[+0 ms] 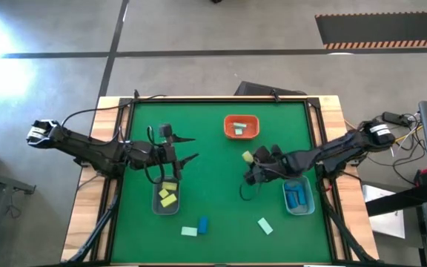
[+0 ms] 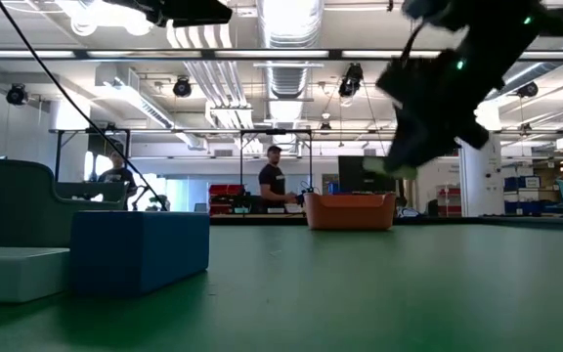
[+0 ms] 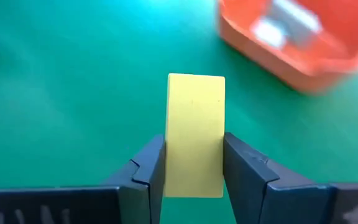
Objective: Sort & place blocks by color
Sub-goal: Put the light green block into the gray bin
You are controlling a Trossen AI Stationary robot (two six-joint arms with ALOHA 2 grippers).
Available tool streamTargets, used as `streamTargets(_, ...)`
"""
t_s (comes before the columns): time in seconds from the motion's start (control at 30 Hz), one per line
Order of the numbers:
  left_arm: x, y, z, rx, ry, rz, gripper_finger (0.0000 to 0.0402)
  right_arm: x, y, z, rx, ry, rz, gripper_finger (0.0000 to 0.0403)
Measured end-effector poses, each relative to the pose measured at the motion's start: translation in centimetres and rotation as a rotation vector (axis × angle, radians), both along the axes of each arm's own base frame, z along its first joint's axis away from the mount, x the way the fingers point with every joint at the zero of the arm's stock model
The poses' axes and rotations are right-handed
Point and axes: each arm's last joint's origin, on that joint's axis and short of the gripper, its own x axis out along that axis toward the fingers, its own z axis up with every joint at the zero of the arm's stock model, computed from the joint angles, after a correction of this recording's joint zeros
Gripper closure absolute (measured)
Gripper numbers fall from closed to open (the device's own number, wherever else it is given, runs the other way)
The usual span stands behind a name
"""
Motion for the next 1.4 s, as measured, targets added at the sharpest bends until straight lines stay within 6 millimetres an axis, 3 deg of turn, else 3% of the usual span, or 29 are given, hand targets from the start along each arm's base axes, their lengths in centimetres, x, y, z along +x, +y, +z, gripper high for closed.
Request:
streamTargets(0.23,0.5,-0.7,0.5,-0.104,-0.084,-0.207,0.0180,0.2,4.4,2.6,-0.267,-0.192,0.309,0.0288)
streamTargets(0.43,2.5,-1.8,-0.5,-0.167,-0.142,-0.306,0.0180,1.1,6.3,2.8,-0.448,-0.323,0.472,0.0288)
streamTargets(0.9,7.8,-3.7,-5.3,-0.182,-0.296,-0.389,0.0180,1.4,6.7,2.4,-0.521,-0.431,0.588,0.0288)
streamTargets(1.4,10.1,-3.9,-9.5,-0.187,-0.377,-0.359,0.0180,1.5,6.9,2.6,-0.517,-0.455,0.634,0.0288)
